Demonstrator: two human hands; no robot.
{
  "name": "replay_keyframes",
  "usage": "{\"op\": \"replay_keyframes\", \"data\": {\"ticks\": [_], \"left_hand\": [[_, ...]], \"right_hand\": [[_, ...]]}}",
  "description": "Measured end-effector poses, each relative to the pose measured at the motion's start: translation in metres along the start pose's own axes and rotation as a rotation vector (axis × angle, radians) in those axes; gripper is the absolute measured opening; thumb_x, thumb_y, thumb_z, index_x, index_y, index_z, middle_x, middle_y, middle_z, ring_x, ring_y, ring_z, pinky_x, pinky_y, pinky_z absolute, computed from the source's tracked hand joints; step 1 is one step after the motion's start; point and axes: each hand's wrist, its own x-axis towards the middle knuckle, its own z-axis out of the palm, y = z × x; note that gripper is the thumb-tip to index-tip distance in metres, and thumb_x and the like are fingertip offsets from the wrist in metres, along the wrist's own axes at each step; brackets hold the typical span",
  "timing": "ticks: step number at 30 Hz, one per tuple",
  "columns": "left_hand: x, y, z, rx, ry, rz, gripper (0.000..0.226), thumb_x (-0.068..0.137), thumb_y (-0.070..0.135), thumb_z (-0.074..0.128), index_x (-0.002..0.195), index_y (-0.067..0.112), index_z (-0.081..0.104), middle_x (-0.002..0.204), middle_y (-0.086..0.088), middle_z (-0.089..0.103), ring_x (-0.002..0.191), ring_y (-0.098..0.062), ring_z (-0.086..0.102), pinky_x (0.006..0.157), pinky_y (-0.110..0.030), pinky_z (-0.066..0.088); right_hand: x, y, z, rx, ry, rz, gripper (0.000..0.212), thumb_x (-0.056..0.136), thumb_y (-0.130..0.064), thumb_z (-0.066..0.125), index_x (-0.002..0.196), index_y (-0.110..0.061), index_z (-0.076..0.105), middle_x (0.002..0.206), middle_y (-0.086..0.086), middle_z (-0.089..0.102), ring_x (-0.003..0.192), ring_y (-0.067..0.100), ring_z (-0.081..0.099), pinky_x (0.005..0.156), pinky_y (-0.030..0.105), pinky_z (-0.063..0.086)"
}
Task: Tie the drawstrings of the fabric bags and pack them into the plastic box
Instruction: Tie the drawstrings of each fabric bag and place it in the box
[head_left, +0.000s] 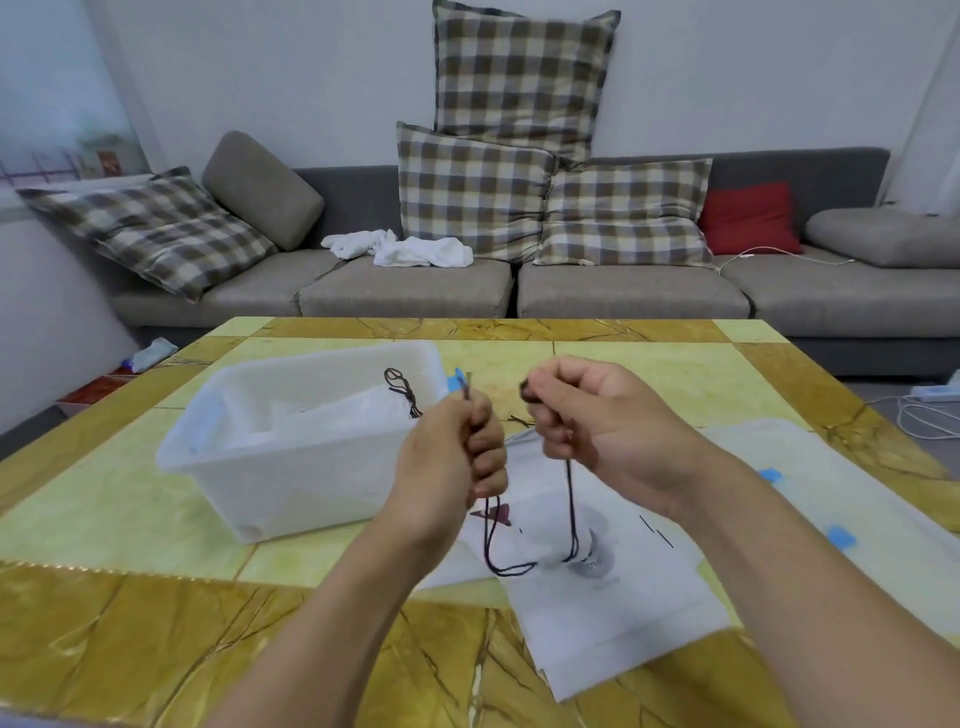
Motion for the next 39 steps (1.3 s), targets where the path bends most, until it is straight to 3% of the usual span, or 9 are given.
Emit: {"op": "replay_keyframes", "data": {"ticks": [5,11,16,19,22,26,30,34,39], "left_hand": [[-0.008,-0.012,-0.002,0.119,-0.063,0.084,0.031,0.106,0.017,0.044,0.086,0.006,0.064,0.064,0.0,0.048,0.051,-0.01,0.037,0.045,-0.019,0.031],[-0.014,-0.012,0.003,0.083,-0.034,-0.06,0.036,0.096,0.039,0.057,0.075,0.015,0.073,0.058,0.003,0.034,0.048,-0.01,0.023,0.04,-0.019,0.02],[-0.011,-0.01,0.004,-0.209,-0.072,-0.23,0.04,0.102,0.042,0.034,0.085,0.011,0.053,0.058,0.003,0.026,0.043,-0.008,0.015,0.047,-0.024,0.007],[-0.011,-0.011,0.005,-0.033,-0.074,-0.167,0.045,0.1,0.041,0.042,0.068,0.017,0.063,0.055,0.005,0.024,0.043,-0.009,0.013,0.067,-0.038,0.006],[-0.013,-0.012,0.006,0.05,-0.044,-0.161,0.045,0.103,0.03,0.047,0.062,0.021,0.063,0.056,0.005,0.026,0.043,-0.008,0.017,0.072,-0.042,0.007],[-0.01,-0.014,0.0,0.032,-0.033,-0.161,0.038,0.106,0.025,0.041,0.08,0.012,0.066,0.059,0.002,0.037,0.045,-0.009,0.024,0.062,-0.032,0.012],[-0.003,-0.013,-0.006,-0.145,0.058,-0.163,0.036,0.108,0.022,0.038,0.106,0.001,0.068,0.07,-0.003,0.063,0.052,-0.01,0.043,0.04,-0.018,0.034],[0.004,-0.007,-0.017,-0.367,0.116,-0.148,0.033,0.107,0.022,0.039,0.114,0.004,0.066,0.101,-0.007,0.075,0.051,-0.006,0.05,0.04,-0.014,0.037],[-0.003,0.004,-0.018,-0.348,-0.065,-0.193,0.032,0.104,0.021,0.042,0.101,0.002,0.067,0.069,-0.003,0.057,0.048,-0.008,0.044,0.037,-0.016,0.033]], "right_hand": [[-0.005,-0.011,0.019,-0.206,0.058,-0.268,0.008,0.096,-0.007,0.063,0.091,-0.006,0.07,0.078,0.01,0.065,0.067,0.019,0.057,0.065,0.026,0.052],[0.001,0.004,0.011,-0.371,0.119,-0.281,0.007,0.094,-0.007,0.066,0.09,-0.003,0.07,0.108,0.005,0.065,0.075,0.011,0.061,0.062,0.023,0.05],[0.001,0.012,0.006,-0.334,0.035,-0.144,0.012,0.1,-0.006,0.056,0.094,-0.001,0.064,0.07,0.006,0.061,0.059,0.01,0.051,0.068,0.031,0.049],[0.002,0.016,0.002,-0.337,0.043,-0.1,0.013,0.1,-0.01,0.058,0.092,-0.006,0.067,0.059,-0.004,0.058,0.057,0.008,0.052,0.064,0.029,0.049],[0.002,0.016,-0.002,-0.258,0.042,-0.062,0.011,0.097,-0.008,0.063,0.106,-0.007,0.069,0.066,0.002,0.065,0.062,0.013,0.058,0.069,0.031,0.052],[0.002,0.015,-0.008,-0.231,0.111,-0.096,0.018,0.091,0.001,0.068,0.108,-0.006,0.07,0.076,0.007,0.072,0.072,0.019,0.066,0.081,0.035,0.059],[0.004,0.013,-0.006,-0.169,0.228,-0.129,0.024,0.086,0.008,0.07,0.107,-0.004,0.068,0.074,0.012,0.067,0.065,0.018,0.062,0.065,0.027,0.054],[-0.003,0.008,-0.004,-0.112,0.01,0.175,0.05,0.083,0.009,0.07,0.127,-0.011,0.06,0.075,0.014,0.068,0.06,0.018,0.059,0.055,0.026,0.05],[-0.007,0.019,0.009,-0.323,-0.164,0.29,0.014,0.085,0.001,0.071,0.097,-0.005,0.072,0.081,0.014,0.073,0.063,0.014,0.064,0.057,0.022,0.048]]}}
